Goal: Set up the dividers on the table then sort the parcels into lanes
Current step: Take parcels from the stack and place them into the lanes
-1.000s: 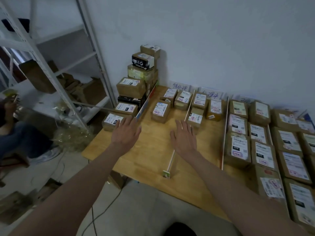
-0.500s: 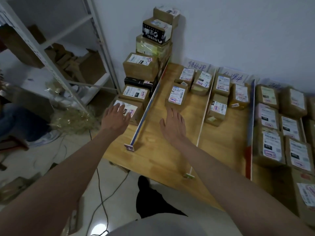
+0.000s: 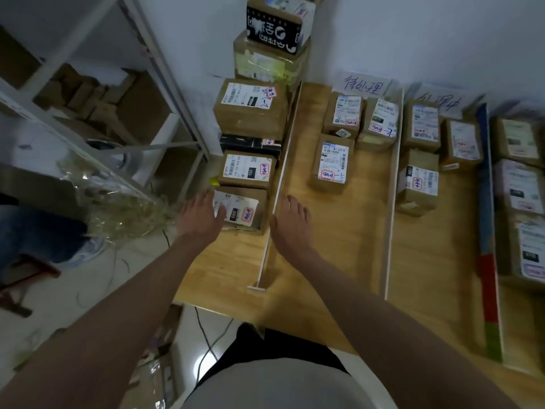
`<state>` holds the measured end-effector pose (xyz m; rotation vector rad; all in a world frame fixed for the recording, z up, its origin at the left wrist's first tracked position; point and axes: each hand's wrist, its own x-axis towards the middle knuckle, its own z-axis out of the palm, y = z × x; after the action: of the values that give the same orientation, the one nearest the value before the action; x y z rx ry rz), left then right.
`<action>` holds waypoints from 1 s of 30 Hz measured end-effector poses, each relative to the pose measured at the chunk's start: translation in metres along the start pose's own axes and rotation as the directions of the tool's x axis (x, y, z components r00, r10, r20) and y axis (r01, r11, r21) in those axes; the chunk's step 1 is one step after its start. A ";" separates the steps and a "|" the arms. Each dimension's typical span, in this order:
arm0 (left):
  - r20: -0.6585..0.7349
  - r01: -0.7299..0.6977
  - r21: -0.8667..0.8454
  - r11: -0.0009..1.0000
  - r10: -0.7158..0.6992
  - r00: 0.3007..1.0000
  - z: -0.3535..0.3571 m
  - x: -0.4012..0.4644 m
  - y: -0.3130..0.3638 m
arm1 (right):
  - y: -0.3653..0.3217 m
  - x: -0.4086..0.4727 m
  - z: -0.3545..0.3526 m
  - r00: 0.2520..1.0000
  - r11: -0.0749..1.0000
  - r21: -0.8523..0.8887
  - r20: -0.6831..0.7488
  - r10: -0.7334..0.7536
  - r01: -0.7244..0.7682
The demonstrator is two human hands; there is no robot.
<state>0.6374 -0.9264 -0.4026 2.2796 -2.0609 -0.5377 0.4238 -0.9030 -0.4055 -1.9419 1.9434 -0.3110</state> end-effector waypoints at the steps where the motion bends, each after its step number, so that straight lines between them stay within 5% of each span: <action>1: 0.014 -0.004 0.001 1.000 0.004 1.000 0.000 0.007 -0.003 | -0.005 0.003 0.006 1.000 1.000 0.008 0.010 0.016 -0.016; 11: 0.153 -0.058 -0.078 0.995 0.069 0.986 0.016 0.042 -0.018 | -0.041 0.003 0.045 0.986 0.998 -0.060 0.162 0.042 -0.032; 18: 0.168 -0.223 -0.039 0.974 0.226 0.959 0.015 0.050 -0.048 | -0.070 -0.008 0.057 0.982 0.983 -0.182 0.174 0.068 -0.036; 22: 0.176 -0.317 -0.027 0.948 0.317 0.932 0.016 0.053 -0.074 | -0.089 -0.012 0.058 0.992 0.993 -0.112 0.124 -0.008 0.022; 26: 0.062 0.012 -0.245 0.969 0.003 0.998 0.015 0.035 -0.071 | -0.091 0.010 0.054 0.973 0.997 0.002 0.220 0.073 -0.076; 30: 0.233 0.383 -0.487 0.785 -0.306 0.923 0.025 0.034 -0.067 | -0.089 0.024 0.055 0.943 0.980 0.049 0.286 0.172 -0.193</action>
<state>0.6975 -0.9450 -0.4508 2.3055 -1.2847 -1.1497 0.5286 -0.9235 -0.4214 -1.6406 1.8753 -0.0533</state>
